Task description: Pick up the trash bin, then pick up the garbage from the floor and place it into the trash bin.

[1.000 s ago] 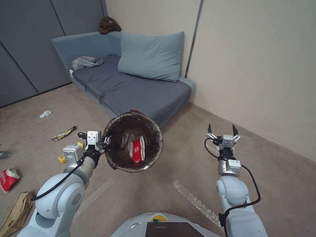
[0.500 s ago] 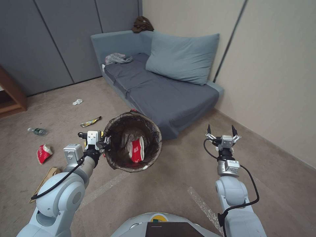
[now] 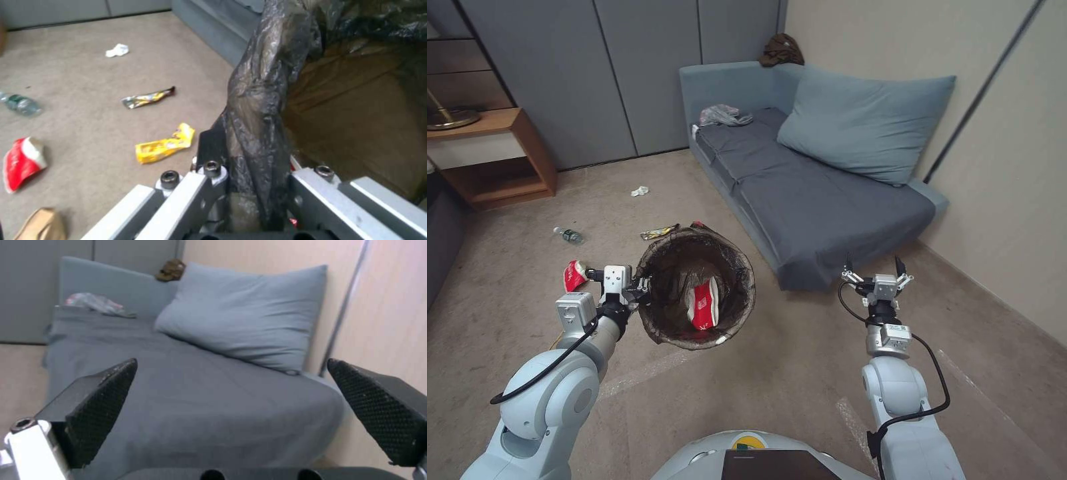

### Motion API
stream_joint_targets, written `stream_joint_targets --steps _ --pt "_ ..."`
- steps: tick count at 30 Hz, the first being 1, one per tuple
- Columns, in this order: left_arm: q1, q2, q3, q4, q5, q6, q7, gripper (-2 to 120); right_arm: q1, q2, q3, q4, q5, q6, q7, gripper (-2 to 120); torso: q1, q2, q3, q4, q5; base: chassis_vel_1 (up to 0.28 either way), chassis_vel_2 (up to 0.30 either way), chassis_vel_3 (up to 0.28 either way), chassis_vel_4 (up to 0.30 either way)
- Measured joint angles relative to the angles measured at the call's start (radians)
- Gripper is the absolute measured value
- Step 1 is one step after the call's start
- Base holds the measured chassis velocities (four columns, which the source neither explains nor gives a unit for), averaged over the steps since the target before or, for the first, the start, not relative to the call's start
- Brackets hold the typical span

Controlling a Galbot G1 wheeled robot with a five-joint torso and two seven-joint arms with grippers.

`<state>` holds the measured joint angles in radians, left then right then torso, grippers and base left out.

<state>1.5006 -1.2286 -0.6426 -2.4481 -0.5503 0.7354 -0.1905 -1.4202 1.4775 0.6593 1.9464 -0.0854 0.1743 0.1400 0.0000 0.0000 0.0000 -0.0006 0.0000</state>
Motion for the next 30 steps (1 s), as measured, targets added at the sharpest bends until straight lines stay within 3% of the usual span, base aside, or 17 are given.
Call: stream_joint_targets --steps 30 --pt "0.002 0.001 0.005 0.006 0.013 0.000 0.013 0 -0.009 0.016 -0.017 -0.002 -0.005 0.006 0.004 100 0.000 0.000 0.000 0.0000 0.0000 0.065 0.070 0.073 0.070"
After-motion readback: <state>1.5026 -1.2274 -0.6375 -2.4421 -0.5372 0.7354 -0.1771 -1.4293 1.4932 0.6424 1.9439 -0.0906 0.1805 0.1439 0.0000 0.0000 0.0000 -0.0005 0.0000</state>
